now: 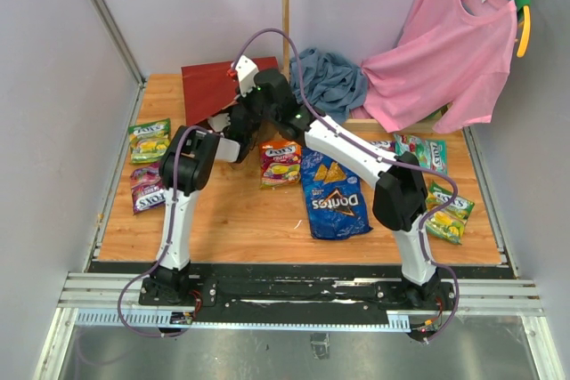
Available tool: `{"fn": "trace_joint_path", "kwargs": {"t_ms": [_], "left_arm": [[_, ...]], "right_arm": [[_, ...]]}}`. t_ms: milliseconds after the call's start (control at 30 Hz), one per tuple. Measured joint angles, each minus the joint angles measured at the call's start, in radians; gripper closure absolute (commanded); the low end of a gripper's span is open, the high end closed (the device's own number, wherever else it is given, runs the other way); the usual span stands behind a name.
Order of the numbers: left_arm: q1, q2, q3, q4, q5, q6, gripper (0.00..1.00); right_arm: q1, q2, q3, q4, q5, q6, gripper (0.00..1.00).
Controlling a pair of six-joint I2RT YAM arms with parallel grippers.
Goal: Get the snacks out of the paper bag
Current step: Take out the snack from the paper bag.
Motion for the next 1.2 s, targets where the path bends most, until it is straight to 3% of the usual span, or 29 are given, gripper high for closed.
{"fn": "trace_joint_path", "kwargs": {"t_ms": [167, 367, 600, 667, 700, 933, 1200], "left_arm": [[0.013, 0.055, 0.076, -0.044, 0.012, 0.006, 0.36], [0.021, 0.09, 0.148, -0.061, 0.024, 0.04, 0.49], [0.06, 0.164, 0.221, -0.054, 0.093, 0.093, 0.8], [0.07, 0.167, 0.221, -0.051, 0.111, 0.119, 0.97], [0.073, 0.167, 0.221, -0.049, 0.117, 0.137, 0.99], [0.079, 0.134, 0.198, -0.022, 0.175, 0.275, 0.99], [0.079, -0.031, 0.004, 0.057, 0.278, 0.34, 1.0]], "right_arm": [[0.0, -0.004, -0.007, 0.001, 0.004, 0.0, 0.99], [-0.003, -0.004, -0.007, 0.002, 0.004, 0.0, 0.99], [-0.01, -0.004, -0.007, 0.002, 0.003, 0.0, 0.99], [-0.011, -0.004, -0.007, 0.002, 0.003, 0.0, 0.99], [-0.011, -0.004, -0.006, 0.002, 0.003, 0.0, 0.99], [-0.011, 0.0, 0.002, 0.0, 0.003, 0.003, 0.99], [-0.011, 0.014, 0.047, -0.003, 0.008, 0.025, 0.99]]}}
